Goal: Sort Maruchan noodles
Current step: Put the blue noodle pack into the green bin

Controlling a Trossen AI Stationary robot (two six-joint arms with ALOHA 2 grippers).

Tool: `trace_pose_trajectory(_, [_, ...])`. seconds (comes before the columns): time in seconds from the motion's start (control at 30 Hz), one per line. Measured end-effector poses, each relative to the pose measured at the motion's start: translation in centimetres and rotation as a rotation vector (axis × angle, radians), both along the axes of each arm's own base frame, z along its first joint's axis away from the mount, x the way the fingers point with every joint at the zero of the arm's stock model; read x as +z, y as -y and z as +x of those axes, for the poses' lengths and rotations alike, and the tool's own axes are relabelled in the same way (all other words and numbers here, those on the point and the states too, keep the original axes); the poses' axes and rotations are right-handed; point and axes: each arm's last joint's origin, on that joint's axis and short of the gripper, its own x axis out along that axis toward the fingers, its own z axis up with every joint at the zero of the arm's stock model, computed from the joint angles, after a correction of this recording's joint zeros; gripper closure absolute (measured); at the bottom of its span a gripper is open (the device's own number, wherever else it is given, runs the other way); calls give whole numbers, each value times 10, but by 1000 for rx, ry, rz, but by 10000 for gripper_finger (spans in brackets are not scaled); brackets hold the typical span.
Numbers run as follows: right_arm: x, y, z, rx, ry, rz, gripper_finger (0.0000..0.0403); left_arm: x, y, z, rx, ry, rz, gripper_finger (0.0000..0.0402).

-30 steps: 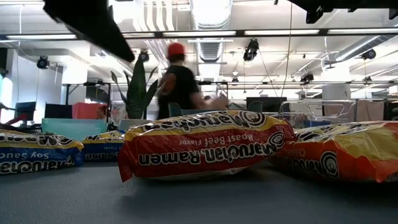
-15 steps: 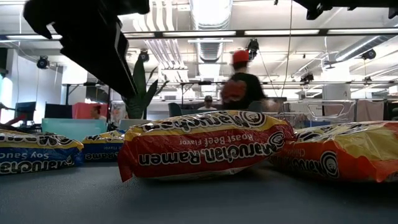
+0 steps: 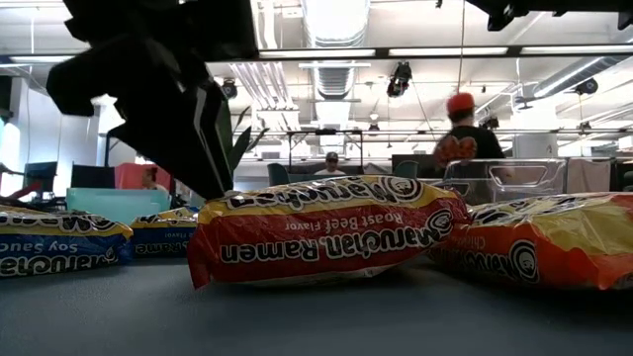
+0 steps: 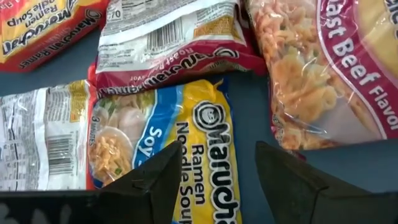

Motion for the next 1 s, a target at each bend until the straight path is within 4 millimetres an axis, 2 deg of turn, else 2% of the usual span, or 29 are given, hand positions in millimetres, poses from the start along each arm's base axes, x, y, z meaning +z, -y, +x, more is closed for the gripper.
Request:
trace_pose_trajectory(0.7, [-1, 0, 0, 4, -5, 16, 394, -26, -4, -6, 43, 4, 1, 218])
trace_pose_trajectory(0.83, [-1, 0, 0, 5, -5, 23, 394, -27, -4, -7, 45, 6, 4, 234])
trace_pose_trajectory(1.0, [-1, 0, 0, 7, -5, 33, 394, -27, -5, -7, 51, 12, -2, 275])
